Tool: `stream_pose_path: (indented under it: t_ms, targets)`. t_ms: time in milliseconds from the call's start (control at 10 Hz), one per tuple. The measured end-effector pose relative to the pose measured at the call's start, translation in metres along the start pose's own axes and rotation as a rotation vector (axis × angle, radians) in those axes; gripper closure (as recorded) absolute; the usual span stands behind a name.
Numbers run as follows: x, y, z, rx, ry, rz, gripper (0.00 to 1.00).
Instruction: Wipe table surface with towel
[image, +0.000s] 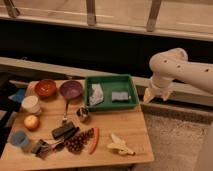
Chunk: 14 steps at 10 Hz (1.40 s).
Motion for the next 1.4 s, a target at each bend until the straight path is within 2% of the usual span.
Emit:
stream_pose_path:
  t_ms: [200,400,800,1000,1400]
  targets:
    - [-0.023,0.056,-0.018,-0.037,-0.066,-0.087,0.35]
    - [-0.033,0.094,-0.036,-0.089,-0.141,-0.13,0.35]
    - [-0.035,0.098,-0.038,-0.092,-0.15,-0.135,0.35]
    - [-0.041,0.105,-0.043,-0.097,-0.179,-0.162,0.35]
    - [-0.085,0.164,-0.046,-0.134,-0.246,-0.232,0.35]
